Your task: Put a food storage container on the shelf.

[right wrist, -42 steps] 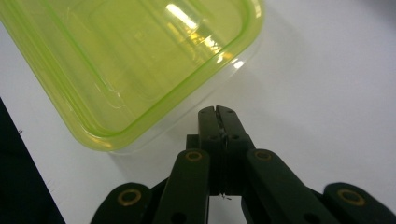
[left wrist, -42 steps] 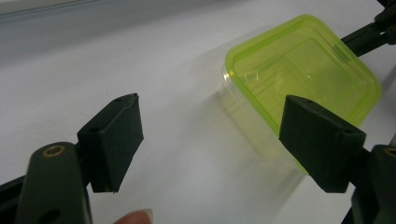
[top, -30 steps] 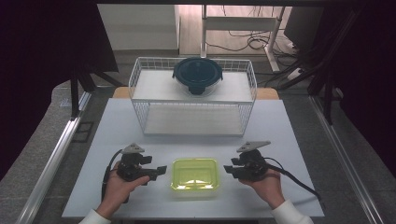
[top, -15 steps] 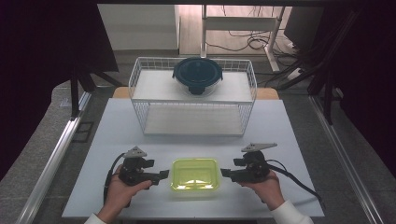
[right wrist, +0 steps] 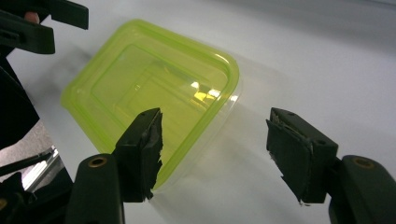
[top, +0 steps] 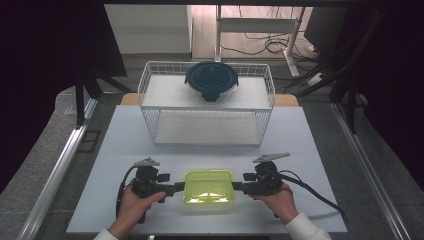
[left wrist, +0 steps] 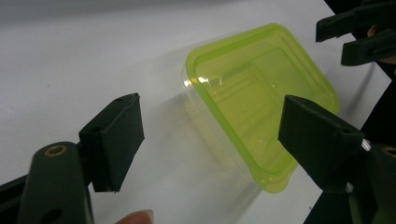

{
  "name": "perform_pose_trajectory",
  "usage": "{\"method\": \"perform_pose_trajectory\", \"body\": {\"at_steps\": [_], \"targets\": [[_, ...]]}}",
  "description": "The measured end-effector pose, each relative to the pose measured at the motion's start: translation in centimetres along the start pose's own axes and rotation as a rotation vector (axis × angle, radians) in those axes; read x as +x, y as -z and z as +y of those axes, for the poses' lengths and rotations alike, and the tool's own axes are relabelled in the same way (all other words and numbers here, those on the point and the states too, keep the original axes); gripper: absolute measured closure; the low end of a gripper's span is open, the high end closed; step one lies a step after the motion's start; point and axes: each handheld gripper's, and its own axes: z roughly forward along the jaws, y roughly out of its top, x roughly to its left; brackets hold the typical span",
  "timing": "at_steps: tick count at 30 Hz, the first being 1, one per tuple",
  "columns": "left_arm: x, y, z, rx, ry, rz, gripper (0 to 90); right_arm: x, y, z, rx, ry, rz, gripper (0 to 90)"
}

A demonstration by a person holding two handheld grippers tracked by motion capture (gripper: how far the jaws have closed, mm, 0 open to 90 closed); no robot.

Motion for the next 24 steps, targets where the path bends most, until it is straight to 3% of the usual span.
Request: {"method": "perform_pose_trajectory", "body": {"at_steps": [2, 6, 12, 14, 21, 24], "targets": [[0.1, -0.6, 0.0, 0.016, 0.025, -0.017, 22.7, -0.1, -0.3, -0.1, 0.007, -0.002, -0.002, 36.6], [0.1, -1.2, -0.1, 0.032, 0.058, -0.049, 25.5, -0.8, -0.5, -0.4, 0.004, -0.054, 0.023, 39.5], [0.6, -1.6, 0.0, 0.026, 0.11, -0.072, 28.2, -0.8, -0.6, -0.6, -0.012, -0.092, 0.043, 43.1], [0.8, -1.9, 0.0, 0.045, 0.124, -0.075, 30.1, -0.7, -1.1, -0.8, -0.004, -0.111, 0.057, 44.6], [1.8, -2.7, -0.5, 0.065, 0.224, -0.157, 40.4, -0.8, -2.5, -0.9, 0.016, -0.157, 0.103, 50.3], [1.7, -3.0, -0.5, 0.076, 0.226, -0.17, 45.0, -0.8, -2.7, -0.9, 0.025, -0.167, 0.111, 54.4]]}}
